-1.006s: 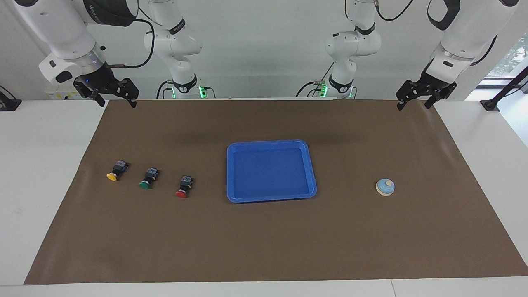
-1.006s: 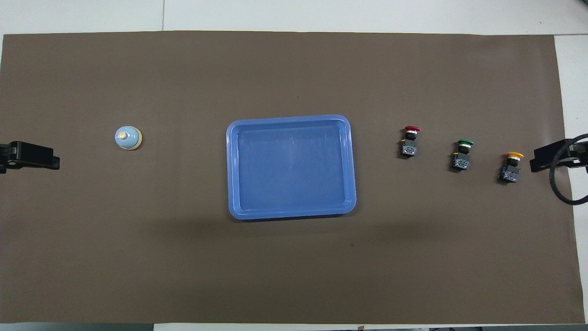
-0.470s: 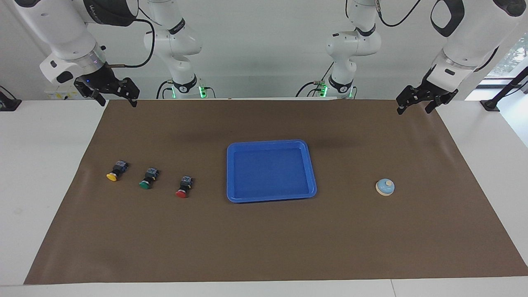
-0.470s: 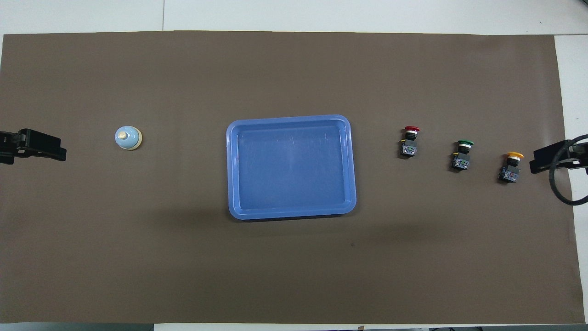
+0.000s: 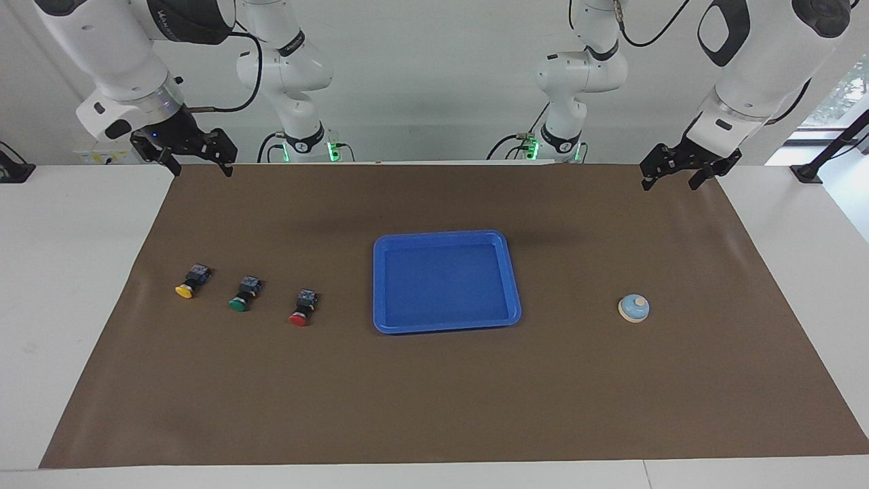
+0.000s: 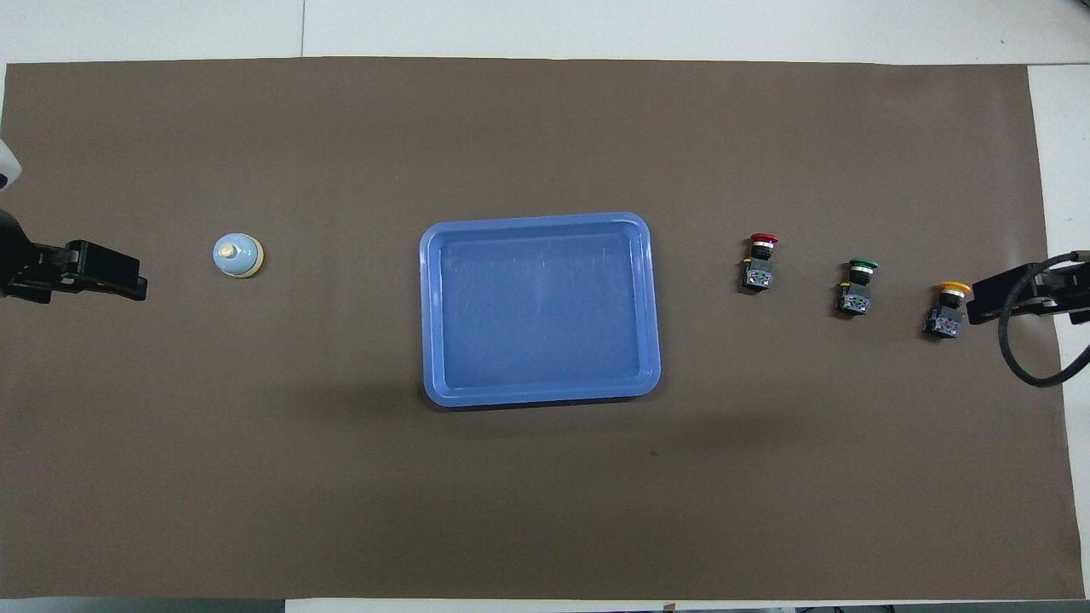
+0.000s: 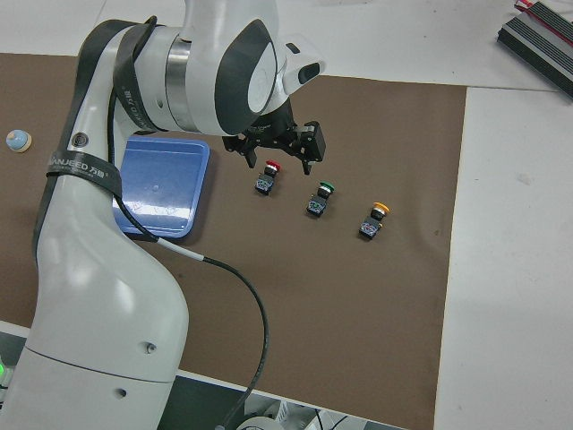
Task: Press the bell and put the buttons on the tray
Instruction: 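Withdraw the left gripper from the bell back to rest, then grasp the red-capped button with the right gripper and lift it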
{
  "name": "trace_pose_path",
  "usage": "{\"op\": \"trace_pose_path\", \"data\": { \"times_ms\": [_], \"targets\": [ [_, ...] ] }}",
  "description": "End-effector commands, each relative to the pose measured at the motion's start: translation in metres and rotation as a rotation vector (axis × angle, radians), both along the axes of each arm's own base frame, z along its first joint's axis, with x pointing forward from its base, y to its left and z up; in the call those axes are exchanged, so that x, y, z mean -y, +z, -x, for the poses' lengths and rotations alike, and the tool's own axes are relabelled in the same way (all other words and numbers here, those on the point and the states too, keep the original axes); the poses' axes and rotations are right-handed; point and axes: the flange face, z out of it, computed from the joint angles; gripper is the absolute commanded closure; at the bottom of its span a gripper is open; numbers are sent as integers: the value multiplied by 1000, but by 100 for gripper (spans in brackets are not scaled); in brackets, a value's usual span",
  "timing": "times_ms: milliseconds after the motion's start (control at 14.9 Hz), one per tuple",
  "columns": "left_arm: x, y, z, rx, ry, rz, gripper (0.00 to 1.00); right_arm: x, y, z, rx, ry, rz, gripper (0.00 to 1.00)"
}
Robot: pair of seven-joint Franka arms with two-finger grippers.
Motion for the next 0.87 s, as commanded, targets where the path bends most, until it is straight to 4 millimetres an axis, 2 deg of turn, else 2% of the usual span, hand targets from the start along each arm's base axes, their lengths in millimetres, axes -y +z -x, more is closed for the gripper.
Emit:
{"op": "trace_pose_path", "data": {
  "times_ms": [0,134,201,403,805],
  "targets": [
    [-1,0,4,-21,-1,4,0,-10,-23,8,41,14,3,0],
    [-1,0,4,-24,4,3,0,-27,-41,8,53,-6,8,0],
    [-2,3,4,-11,9,4,0,-43,-51,8,57,-14,11,0],
    [-7,10,7,3,19,5,0,-62,-91,9,61,-77,20,0],
    [-11,12,8,8,26,4,0,-96,-188,-21,105,-142,29,0]
  ]
}}
